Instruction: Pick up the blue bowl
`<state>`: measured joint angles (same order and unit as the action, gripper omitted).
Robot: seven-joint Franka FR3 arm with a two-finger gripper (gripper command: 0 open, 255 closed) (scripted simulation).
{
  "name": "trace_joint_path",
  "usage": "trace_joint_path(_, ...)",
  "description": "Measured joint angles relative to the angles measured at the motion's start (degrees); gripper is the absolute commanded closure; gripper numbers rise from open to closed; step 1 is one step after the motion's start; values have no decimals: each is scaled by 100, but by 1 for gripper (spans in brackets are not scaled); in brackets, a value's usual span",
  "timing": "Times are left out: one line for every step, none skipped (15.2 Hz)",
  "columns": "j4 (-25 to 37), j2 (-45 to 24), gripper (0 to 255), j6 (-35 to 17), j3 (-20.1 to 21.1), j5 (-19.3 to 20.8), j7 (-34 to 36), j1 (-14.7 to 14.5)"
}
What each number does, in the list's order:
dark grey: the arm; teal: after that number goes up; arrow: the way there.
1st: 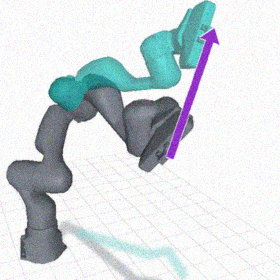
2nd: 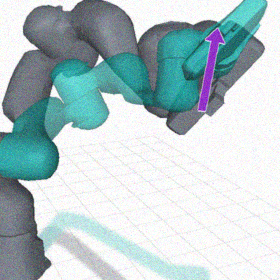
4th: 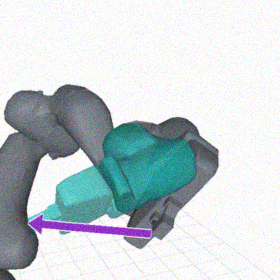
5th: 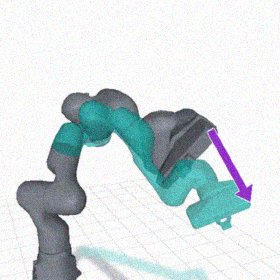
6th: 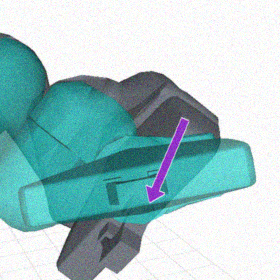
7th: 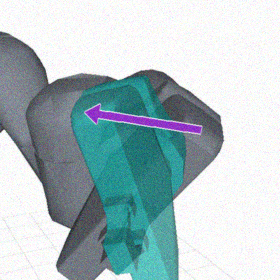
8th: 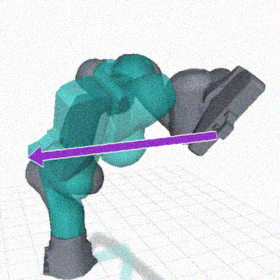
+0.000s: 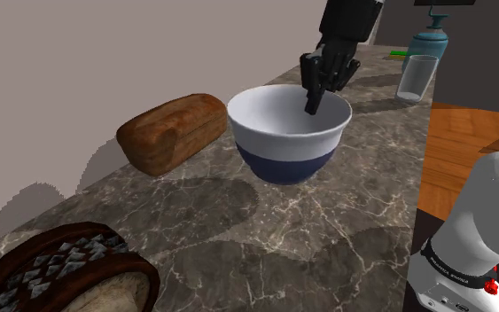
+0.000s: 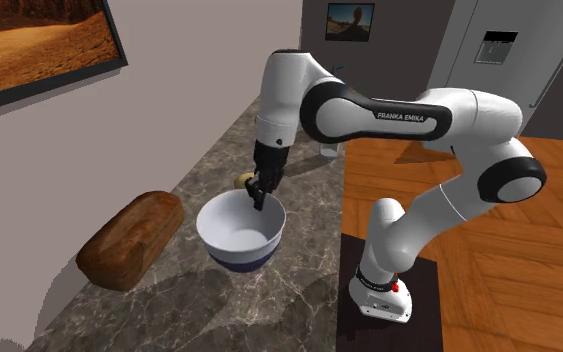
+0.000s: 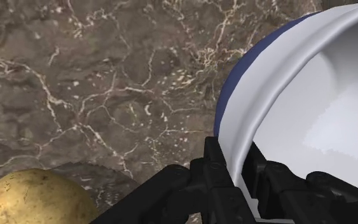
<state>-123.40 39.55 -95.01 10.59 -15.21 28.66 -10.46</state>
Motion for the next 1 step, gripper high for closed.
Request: trace_joint_path(45,-11,255,33,-1,3,8,1)
